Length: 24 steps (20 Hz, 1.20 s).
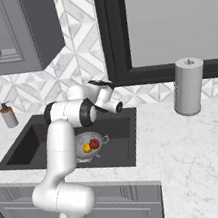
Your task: Put the colander in the sink, put the apple, tangerine in the colander, and turn on the sink faucet and pour water over the colander.
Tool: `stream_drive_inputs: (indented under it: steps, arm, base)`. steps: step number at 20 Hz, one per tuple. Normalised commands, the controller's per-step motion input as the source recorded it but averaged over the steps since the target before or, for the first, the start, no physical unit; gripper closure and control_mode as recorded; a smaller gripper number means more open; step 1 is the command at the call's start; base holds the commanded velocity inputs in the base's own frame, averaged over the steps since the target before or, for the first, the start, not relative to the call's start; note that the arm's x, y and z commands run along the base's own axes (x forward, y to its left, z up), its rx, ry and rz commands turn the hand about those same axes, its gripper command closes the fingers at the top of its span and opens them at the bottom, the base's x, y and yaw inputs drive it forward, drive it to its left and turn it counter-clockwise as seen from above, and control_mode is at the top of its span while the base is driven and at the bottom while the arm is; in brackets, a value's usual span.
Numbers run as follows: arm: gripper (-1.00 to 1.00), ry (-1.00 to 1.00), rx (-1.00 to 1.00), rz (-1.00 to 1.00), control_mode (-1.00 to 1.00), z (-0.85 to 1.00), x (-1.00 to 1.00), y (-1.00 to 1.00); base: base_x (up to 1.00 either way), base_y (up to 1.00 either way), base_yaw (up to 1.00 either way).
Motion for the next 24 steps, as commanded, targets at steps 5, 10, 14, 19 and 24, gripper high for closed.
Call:
stream_drive_inputs:
  steps: [5,10,14,19,24]
  arm:
    - [1.00,-0.02,-0.01,-0.01,-1.00,-0.09,0.37,0.04]
    - [1.00,-0.02,0.00,-0.12,-1.00,-0.01,0.40,-0.28]
    - [1.00,0.00,0.03,-0.20,-1.00,-0.11,0.55,-0.91]
    - [1.00,0.00,0.13,-0.18,-1.00,-0.21,0.61,-1.00]
    - [1.00,0.00,0.16,-0.14,-1.00,-0.25,0.55,-1.00]
  base:
    - [0.00,0.00,0.00]
    - [0.00,0.00,0.00]
    - [0.00,0.00,0.00]
    - [0.00,0.00,0.00]
    - [0.00,0.00,0.00]
